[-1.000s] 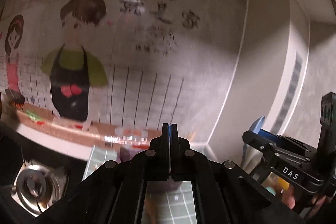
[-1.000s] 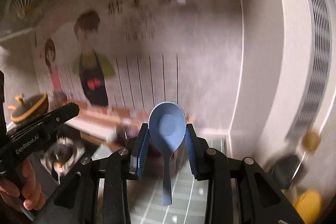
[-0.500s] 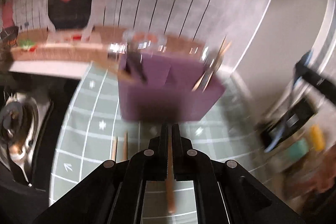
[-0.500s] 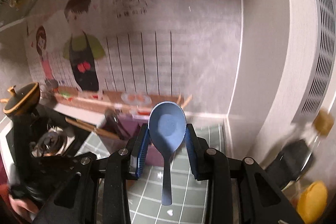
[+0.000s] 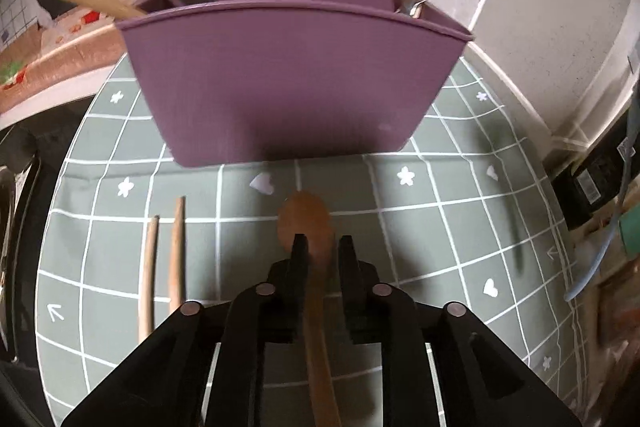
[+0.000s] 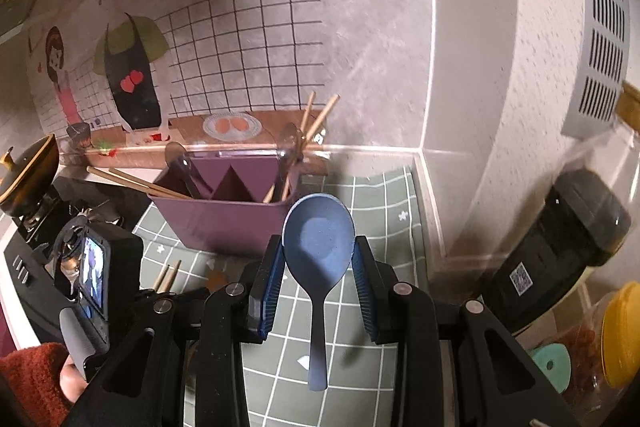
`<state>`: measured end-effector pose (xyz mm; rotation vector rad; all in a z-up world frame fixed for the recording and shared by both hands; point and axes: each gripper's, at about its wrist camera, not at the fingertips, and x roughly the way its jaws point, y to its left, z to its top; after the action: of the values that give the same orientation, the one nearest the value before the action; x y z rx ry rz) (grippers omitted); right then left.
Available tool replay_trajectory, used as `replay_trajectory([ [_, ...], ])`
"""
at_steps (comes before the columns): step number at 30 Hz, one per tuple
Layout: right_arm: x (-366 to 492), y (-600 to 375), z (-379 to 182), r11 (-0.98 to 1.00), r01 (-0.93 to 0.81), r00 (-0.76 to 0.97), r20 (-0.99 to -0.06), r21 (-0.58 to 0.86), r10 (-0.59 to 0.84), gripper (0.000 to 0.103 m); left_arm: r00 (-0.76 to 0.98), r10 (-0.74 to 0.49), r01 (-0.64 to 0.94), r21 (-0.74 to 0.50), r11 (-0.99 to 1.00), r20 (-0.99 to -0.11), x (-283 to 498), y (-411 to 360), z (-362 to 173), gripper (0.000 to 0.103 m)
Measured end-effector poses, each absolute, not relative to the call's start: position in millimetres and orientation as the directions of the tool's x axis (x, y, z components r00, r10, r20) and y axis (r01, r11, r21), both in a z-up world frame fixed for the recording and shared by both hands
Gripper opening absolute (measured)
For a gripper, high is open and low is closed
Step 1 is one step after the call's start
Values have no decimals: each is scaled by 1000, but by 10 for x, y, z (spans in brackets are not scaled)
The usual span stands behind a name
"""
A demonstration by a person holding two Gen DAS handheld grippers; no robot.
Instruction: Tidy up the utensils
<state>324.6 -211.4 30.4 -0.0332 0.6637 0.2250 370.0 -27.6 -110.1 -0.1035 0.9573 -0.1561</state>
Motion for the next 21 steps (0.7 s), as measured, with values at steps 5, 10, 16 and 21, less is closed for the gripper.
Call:
replay_trajectory([
  [5,3270,-2144,263,975,-216,755,-624,54,202,31,565,-192,100,-164,981,-803,3735,-333,-1128,28],
  [10,3245,-2148,252,976,-215,759,-620,45,196,31,597,-151,55,-147,988,-788,3732,-271,-1123,28],
  [16,3219,-2181,212,975,-213,755,-624,57,201,31,591,-233,52,-252,966,-772,3674,-87,-1135,32],
  [21,3173,-2193,188,976,-207,755,-624,63,200,31,574,-239,76,-240,968,-783,3651,-137,-1114,34],
])
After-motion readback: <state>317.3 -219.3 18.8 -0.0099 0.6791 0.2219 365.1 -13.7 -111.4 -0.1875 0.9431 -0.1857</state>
